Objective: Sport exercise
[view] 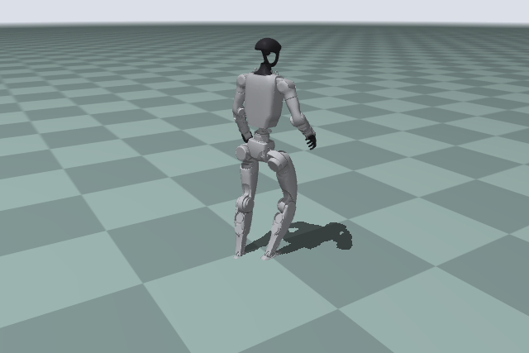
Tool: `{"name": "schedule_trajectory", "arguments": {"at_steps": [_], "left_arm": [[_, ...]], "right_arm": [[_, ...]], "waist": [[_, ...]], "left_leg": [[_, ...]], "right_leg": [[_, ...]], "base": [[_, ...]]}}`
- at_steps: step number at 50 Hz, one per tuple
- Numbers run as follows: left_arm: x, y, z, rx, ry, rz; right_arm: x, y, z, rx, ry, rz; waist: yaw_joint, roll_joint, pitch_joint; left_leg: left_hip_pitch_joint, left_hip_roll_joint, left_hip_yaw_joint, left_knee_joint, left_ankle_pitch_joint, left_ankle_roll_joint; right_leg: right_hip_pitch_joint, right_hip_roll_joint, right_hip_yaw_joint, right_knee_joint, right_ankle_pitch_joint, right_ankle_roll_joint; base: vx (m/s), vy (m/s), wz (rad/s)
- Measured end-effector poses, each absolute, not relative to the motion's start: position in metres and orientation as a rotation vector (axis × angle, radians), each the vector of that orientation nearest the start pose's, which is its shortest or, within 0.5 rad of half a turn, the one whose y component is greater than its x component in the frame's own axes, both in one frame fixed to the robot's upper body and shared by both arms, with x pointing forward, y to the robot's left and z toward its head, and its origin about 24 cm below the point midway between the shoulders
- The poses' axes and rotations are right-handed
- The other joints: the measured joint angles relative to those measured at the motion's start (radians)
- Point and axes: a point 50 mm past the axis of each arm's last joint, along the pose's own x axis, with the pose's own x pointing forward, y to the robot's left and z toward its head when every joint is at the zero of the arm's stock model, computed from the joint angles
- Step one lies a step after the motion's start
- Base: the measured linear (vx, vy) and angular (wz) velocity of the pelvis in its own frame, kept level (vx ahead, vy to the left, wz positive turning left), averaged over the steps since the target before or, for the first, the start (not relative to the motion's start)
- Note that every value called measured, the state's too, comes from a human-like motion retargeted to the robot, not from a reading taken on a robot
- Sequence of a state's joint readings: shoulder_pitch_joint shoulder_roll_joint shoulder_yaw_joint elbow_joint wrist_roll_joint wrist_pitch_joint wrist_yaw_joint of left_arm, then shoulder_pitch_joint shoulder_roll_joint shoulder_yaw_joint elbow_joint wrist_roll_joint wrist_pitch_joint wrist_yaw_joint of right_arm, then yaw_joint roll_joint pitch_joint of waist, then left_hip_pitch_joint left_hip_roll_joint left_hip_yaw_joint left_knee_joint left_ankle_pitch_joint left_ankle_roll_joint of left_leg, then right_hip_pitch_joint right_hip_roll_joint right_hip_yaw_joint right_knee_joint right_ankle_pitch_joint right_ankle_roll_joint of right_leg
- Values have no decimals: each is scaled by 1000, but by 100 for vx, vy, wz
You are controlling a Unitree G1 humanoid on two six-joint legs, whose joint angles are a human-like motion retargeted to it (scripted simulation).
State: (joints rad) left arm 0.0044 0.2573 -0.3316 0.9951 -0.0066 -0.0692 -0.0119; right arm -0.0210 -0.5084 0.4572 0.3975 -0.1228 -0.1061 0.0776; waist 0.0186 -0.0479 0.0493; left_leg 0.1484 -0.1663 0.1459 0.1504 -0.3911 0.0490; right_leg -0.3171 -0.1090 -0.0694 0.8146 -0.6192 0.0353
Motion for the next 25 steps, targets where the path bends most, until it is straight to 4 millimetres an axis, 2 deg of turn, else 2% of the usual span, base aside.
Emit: {"name": "schedule_trajectory", "arguments": {"at_steps": [9, 12, 20, 25], "left_arm": [[137, 203, -144, 419, 950, -195], [144, 203, -141, 437, 922, -190], [183, 187, -123, 456, 764, -220], [229, 160, -92, 454, 551, -266]], "right_arm": [[234, -177, -33, -746, 290, 517], [241, -173, -29, -774, 262, 534], [260, -158, -14, -830, 176, 593], [284, -147, 15, -853, 45, 577]], "waist": [[-5, -23, -28], [-4, -21, -42], [-3, -10, -76], [-13, 7, -97]], "left_leg": [[-86, -22, 0, 104, -30, 6], [-106, -20, 0, 124, -35, 6], [-139, -10, 0, 155, -44, 5], [-156, 0, 7, 179, -57, 0]], "right_leg": [[-47, -28, 15, 28, -8, 15], [-55, -27, 17, 22, -6, 17], [-62, -15, 20, -2, -2, 21], [-62, -5, 23, -18, -4, 27]], "base": [[0, 0, 0], [0, 0, 0], [0, 0, 0], [0, 0, 0]]}}
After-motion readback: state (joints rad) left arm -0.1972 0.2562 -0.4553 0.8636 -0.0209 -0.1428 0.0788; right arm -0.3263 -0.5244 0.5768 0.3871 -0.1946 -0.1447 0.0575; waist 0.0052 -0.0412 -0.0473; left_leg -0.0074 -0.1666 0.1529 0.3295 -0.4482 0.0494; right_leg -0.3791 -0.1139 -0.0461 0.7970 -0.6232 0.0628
